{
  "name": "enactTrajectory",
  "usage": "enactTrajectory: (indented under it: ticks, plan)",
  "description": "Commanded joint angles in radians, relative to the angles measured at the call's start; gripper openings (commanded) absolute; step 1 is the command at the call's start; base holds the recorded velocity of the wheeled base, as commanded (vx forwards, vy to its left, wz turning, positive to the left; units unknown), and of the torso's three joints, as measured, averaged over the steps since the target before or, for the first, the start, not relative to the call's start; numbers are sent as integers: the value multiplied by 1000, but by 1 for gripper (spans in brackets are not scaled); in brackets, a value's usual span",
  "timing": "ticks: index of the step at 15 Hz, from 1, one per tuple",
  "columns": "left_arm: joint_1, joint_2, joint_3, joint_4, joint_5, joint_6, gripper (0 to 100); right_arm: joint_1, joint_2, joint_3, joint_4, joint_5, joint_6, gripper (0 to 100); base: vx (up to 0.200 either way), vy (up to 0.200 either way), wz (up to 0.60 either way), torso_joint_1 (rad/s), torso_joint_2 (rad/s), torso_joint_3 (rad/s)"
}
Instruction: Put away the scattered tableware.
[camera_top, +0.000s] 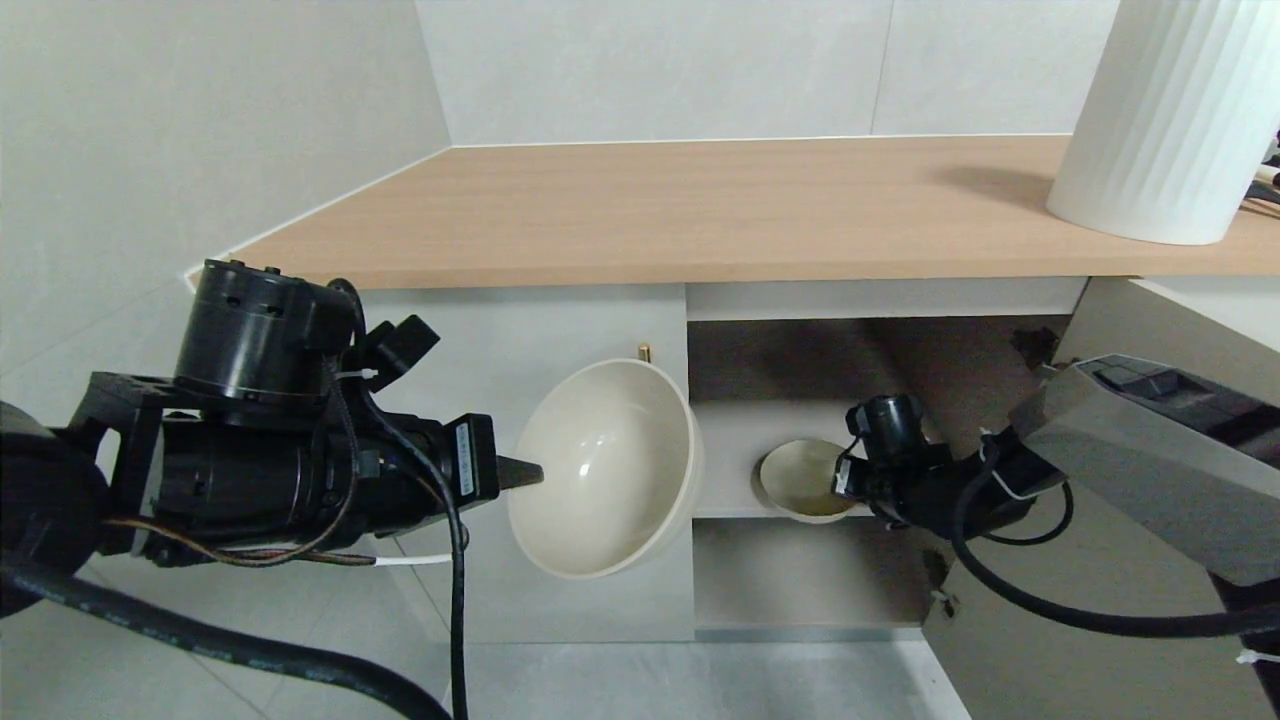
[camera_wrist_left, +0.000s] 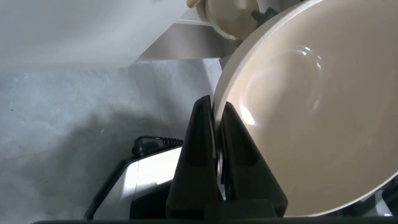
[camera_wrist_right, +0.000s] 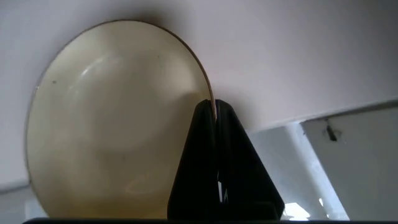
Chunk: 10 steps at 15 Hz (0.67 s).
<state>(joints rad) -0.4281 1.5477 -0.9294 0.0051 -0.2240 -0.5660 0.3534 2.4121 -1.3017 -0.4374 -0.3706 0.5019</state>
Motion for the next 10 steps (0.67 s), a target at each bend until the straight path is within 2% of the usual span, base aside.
enactTrajectory:
  ticks: [1, 4, 10]
  plan:
    - [0, 2, 0, 1, 0, 0, 0, -5, 36, -34, 0, -4, 1, 0, 0, 0, 0, 0, 0, 0]
    - [0, 3, 0, -1, 0, 0, 0, -10, 81, -96, 3, -59, 3, 0, 0, 0, 0, 0, 0, 0]
    - [0, 23, 0, -1, 0, 0, 0, -13, 108, -169, 3, -77, 3, 0, 0, 0, 0, 0, 0, 0]
